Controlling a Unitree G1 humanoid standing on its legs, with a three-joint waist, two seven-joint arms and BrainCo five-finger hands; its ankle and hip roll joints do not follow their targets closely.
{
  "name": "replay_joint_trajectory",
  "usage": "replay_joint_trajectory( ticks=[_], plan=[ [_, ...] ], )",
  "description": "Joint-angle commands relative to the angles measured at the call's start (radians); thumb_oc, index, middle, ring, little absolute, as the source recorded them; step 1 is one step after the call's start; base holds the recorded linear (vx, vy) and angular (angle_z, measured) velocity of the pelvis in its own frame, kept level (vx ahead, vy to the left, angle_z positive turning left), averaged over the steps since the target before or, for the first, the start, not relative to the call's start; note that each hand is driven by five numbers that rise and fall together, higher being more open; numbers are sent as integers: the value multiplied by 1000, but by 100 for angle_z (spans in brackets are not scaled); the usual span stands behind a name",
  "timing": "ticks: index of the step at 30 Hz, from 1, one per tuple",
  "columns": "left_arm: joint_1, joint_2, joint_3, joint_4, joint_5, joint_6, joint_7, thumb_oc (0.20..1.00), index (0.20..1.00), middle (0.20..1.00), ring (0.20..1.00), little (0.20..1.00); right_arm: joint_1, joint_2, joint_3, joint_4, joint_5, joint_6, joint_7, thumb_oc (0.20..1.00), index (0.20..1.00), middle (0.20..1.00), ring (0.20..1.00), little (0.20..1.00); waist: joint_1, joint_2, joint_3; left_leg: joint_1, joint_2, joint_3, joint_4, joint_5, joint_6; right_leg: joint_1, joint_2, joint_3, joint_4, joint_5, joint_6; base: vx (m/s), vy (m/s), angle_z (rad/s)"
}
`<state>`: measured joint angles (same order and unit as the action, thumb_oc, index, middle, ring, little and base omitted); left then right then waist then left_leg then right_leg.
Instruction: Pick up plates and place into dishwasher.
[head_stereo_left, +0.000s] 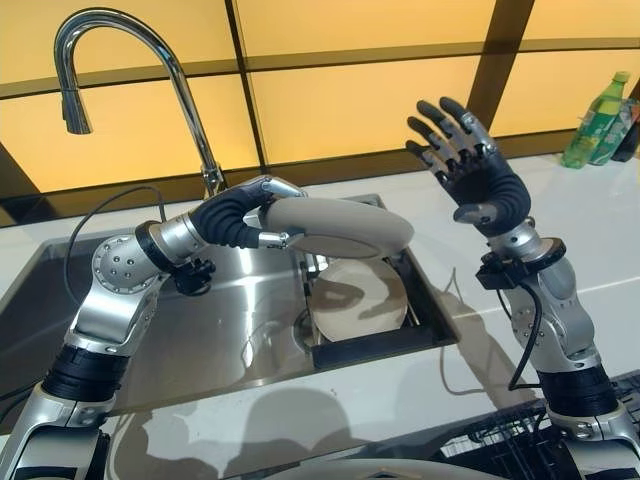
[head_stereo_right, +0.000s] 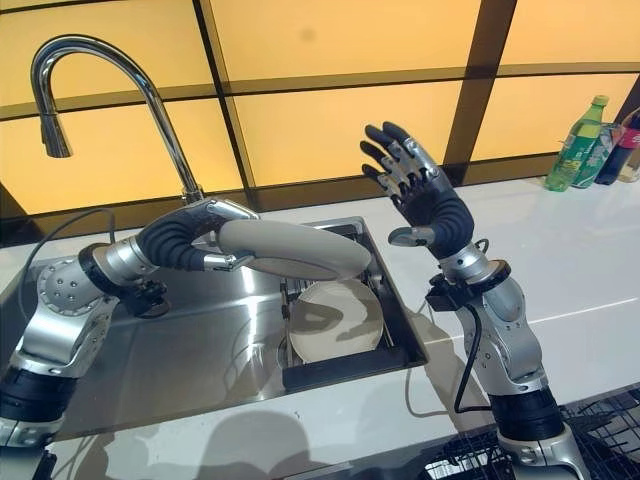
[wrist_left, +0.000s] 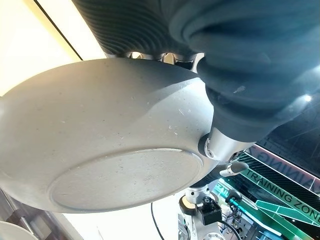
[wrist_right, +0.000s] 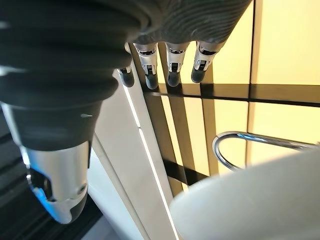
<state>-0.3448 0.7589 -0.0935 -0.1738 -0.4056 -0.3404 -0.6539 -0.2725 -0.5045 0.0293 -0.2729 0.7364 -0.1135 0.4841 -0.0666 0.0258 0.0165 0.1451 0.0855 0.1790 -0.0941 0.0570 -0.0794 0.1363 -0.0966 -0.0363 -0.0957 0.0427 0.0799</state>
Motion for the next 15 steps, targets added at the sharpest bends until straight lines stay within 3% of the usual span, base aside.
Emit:
replay_joint_trajectory(
  ticks=[1, 7, 15],
  plan=[
    [-67, 9, 34, 39, -13, -40, 38, 200, 200, 200, 200, 200, -28, -17, -8, -64, -5, 4, 54, 1000, 1000, 1000, 1000, 1000, -11, -34, -11, 32, 26, 0, 10, -56, 9, -16, -49, -51, 12, 29, 49, 4, -19, -5],
    [-83, 10, 9, 43, -16, -39, 42, 200, 200, 200, 200, 200, -58, -26, 61, -69, -45, 75, 115, 1000, 1000, 1000, 1000, 1000, -8, -35, -9, 34, 26, 1, 12, -54, 8, -14, -48, -49, 12, 29, 48, 1, -5, -1],
    [-64, 6, -14, 14, -43, -35, 56, 200, 200, 200, 200, 200, -90, -93, 154, -71, -195, 96, 99, 1000, 1000, 1000, 1000, 1000, -2, -39, -2, 36, 25, -5, 12, -50, 7, -12, -49, -48, 13, 31, 47, 0, 0, 0]
  ],
)
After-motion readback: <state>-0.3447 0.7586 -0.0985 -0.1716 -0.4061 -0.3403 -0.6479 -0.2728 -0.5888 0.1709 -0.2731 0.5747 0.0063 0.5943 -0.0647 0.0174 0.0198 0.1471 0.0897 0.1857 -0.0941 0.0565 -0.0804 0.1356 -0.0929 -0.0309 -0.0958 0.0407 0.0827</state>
